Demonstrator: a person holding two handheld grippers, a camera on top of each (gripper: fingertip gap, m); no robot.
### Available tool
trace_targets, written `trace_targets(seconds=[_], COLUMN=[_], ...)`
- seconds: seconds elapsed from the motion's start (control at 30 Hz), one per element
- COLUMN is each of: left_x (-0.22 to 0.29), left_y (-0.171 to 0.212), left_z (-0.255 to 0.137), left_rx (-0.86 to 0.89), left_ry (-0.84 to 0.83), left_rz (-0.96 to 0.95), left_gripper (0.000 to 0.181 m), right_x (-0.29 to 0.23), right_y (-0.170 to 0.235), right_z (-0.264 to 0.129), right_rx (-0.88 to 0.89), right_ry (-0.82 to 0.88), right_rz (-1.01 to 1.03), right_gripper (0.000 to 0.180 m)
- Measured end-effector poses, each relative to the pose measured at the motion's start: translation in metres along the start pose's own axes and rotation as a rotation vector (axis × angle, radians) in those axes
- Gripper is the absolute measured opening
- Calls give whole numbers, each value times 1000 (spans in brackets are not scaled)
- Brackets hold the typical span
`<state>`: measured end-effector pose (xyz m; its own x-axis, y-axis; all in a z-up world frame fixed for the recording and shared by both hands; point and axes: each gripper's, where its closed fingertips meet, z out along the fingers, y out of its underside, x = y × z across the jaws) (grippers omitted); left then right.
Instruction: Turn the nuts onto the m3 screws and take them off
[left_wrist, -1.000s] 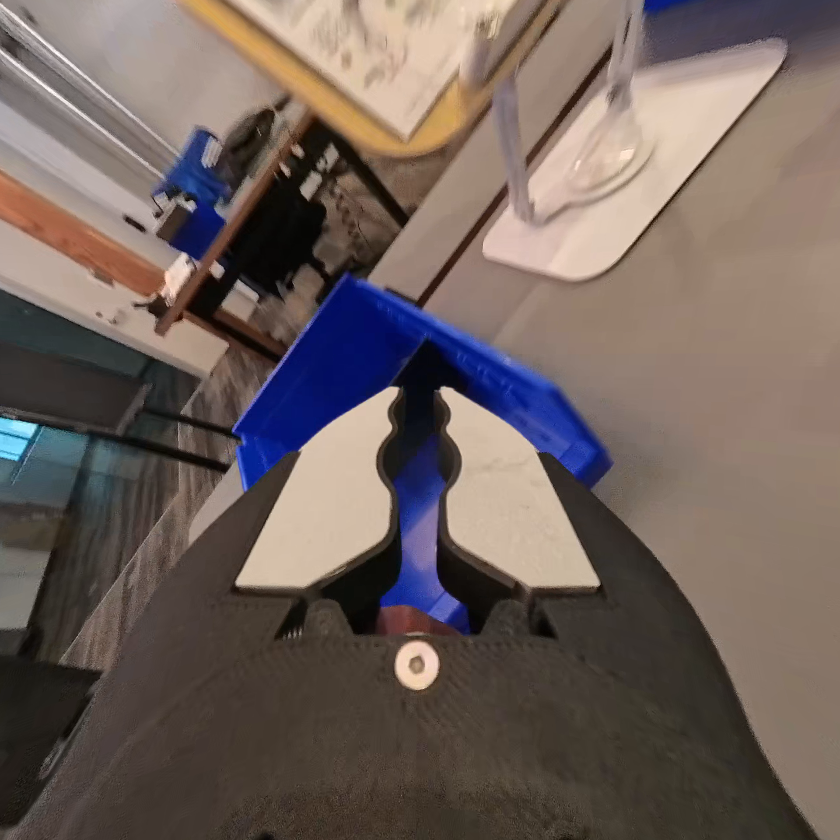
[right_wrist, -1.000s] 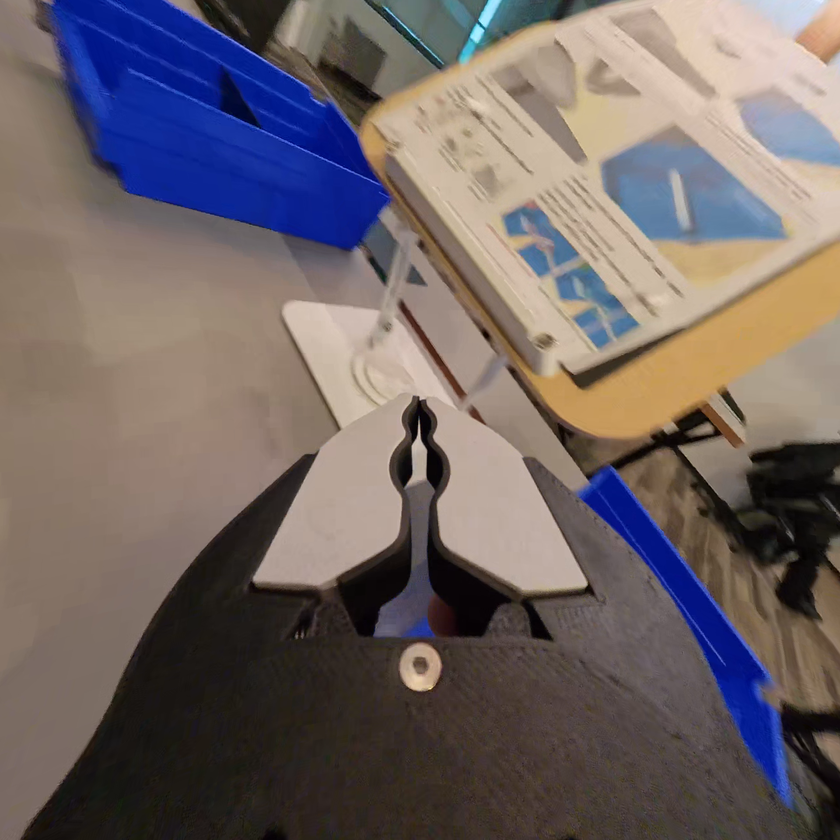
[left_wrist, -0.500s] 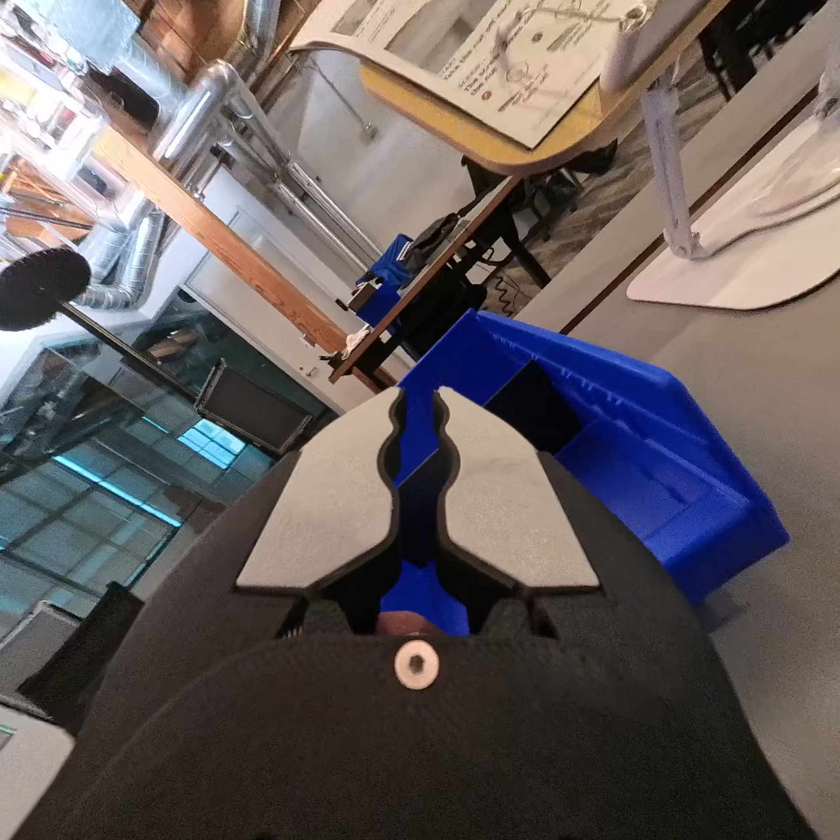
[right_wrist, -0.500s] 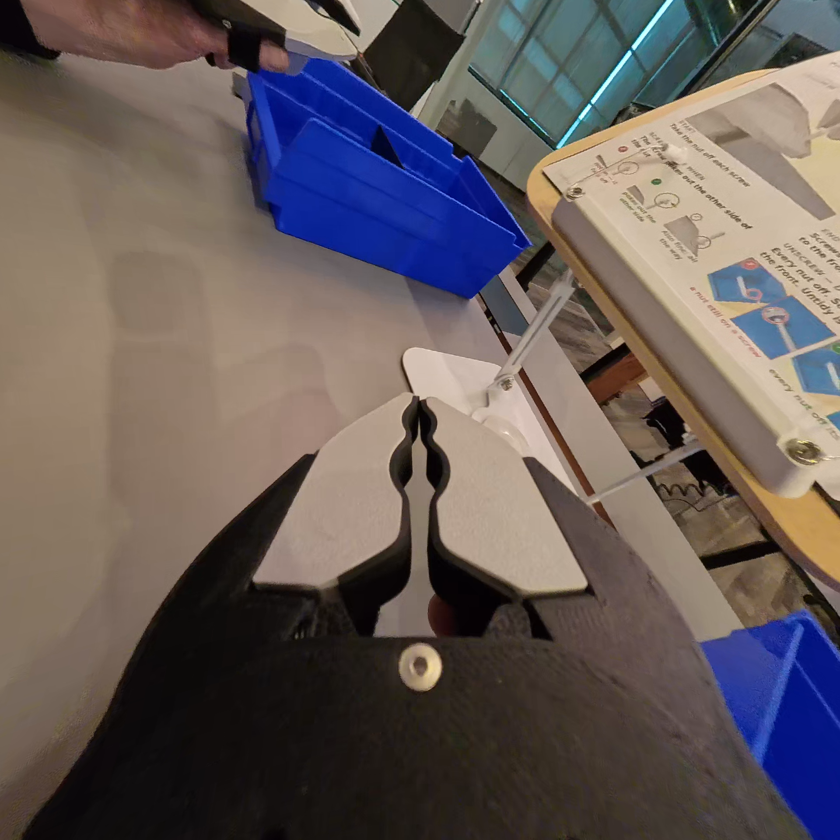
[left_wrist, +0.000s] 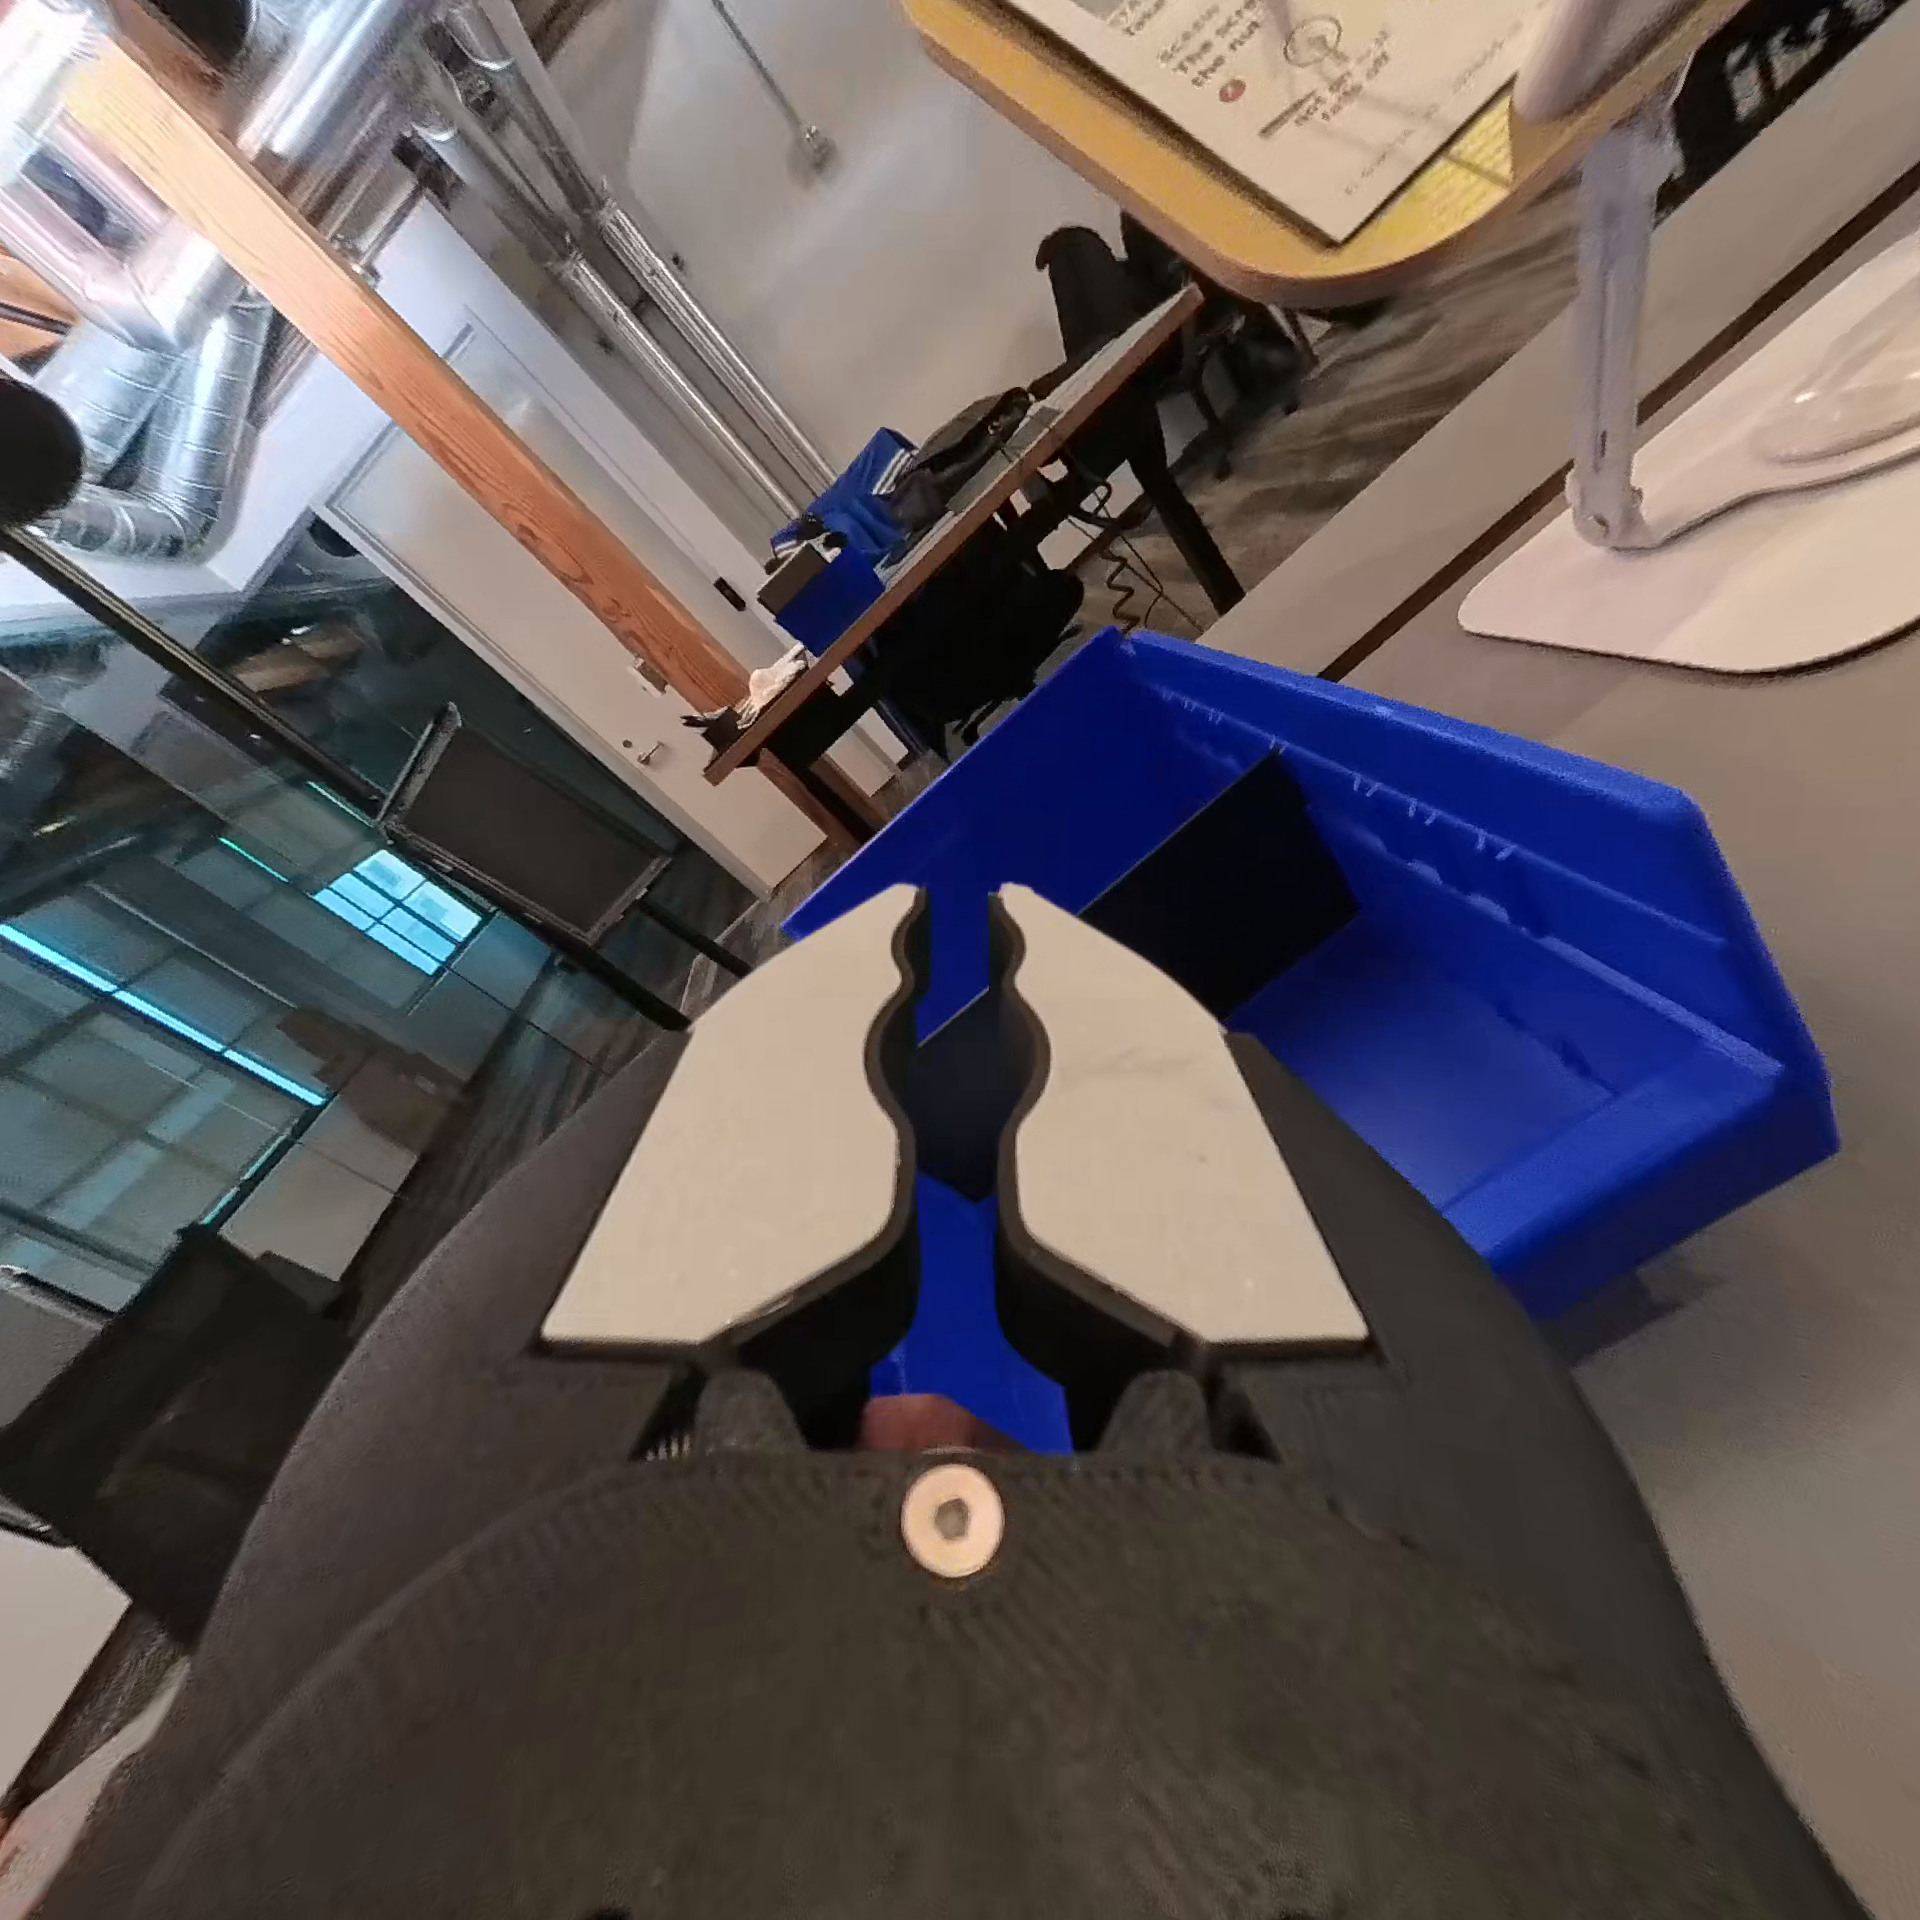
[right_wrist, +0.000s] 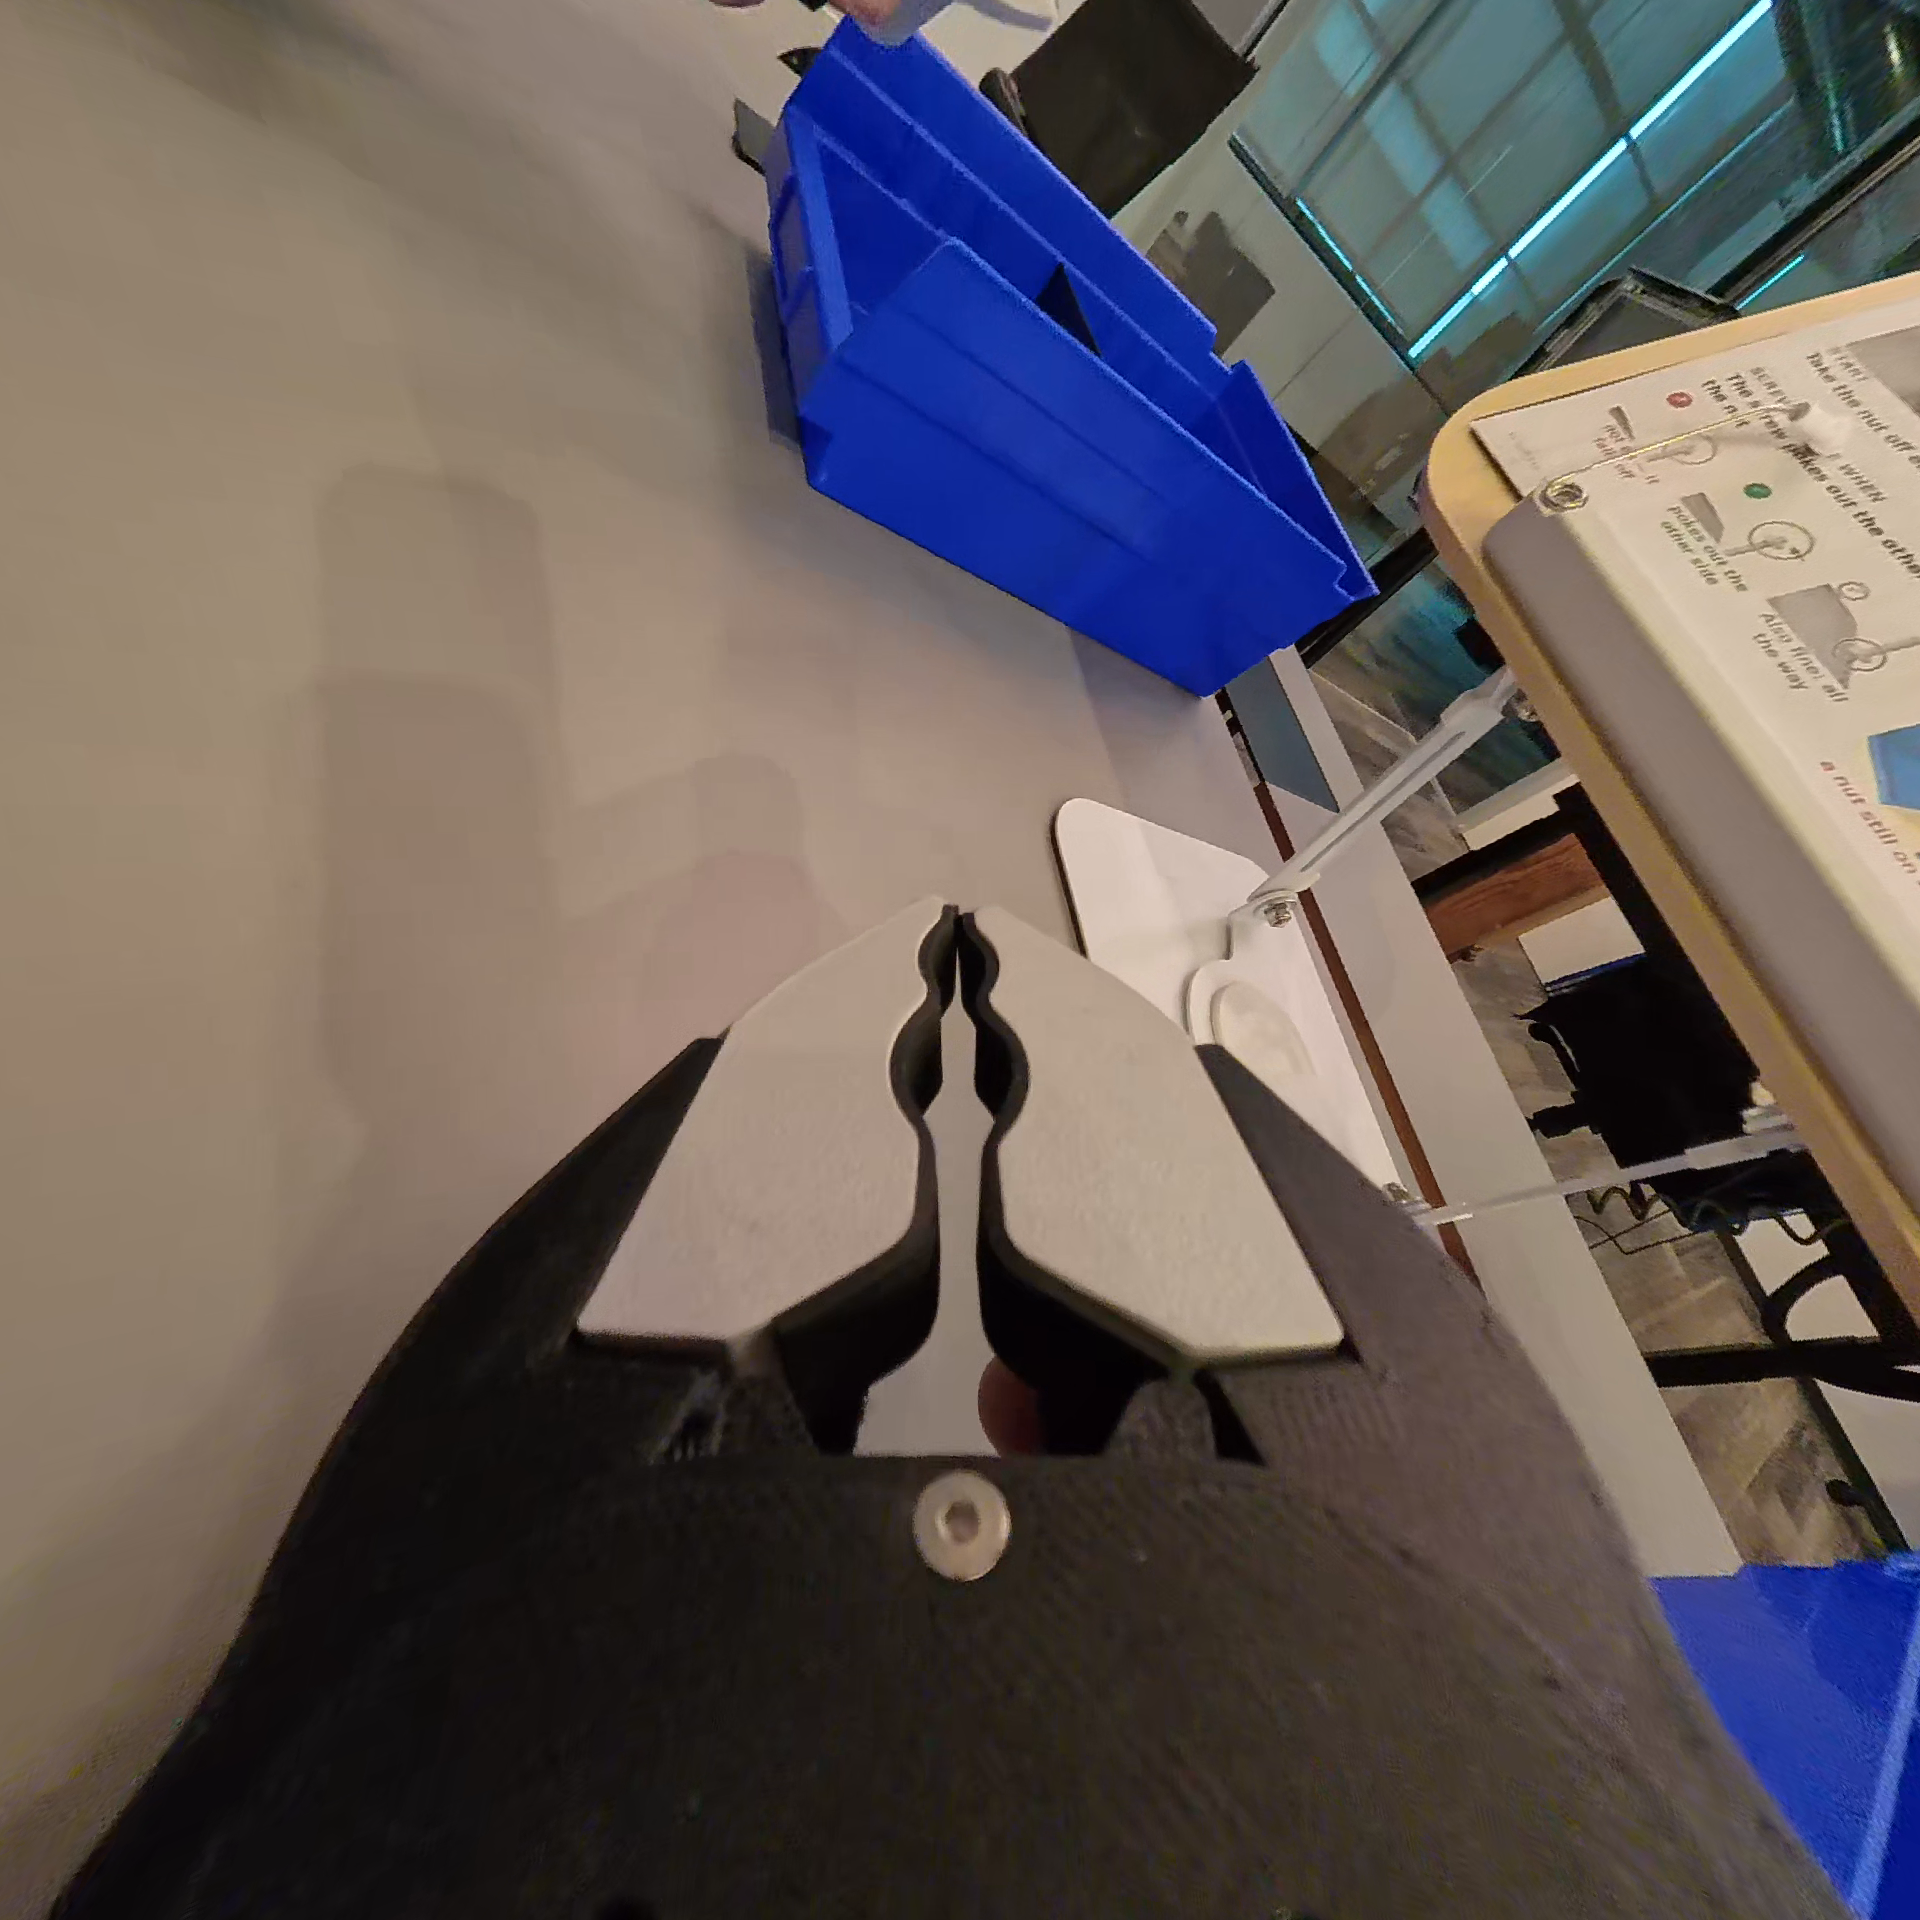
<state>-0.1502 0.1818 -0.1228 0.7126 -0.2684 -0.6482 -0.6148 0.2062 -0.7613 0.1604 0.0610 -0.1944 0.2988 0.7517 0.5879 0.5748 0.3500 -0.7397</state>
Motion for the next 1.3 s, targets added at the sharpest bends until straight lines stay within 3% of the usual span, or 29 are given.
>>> trace_targets(seconds=[0.8,1.03,1.3], left_x=[17,31,42], left_y=[-18,-11,-10], left_z=[-4,0,0], left_rx=[116,110,128], left_ry=[-12,26,75], left_rz=[86,55,10], left_gripper=[9,9,8], right_x=[-8,-14,0], right_y=[-29,-37,-30], right_z=[34,56,43], right_rx=[69,143,218], right_ry=[15,-33,-3], right_rz=[62,155,291], right_gripper=[0,0,0])
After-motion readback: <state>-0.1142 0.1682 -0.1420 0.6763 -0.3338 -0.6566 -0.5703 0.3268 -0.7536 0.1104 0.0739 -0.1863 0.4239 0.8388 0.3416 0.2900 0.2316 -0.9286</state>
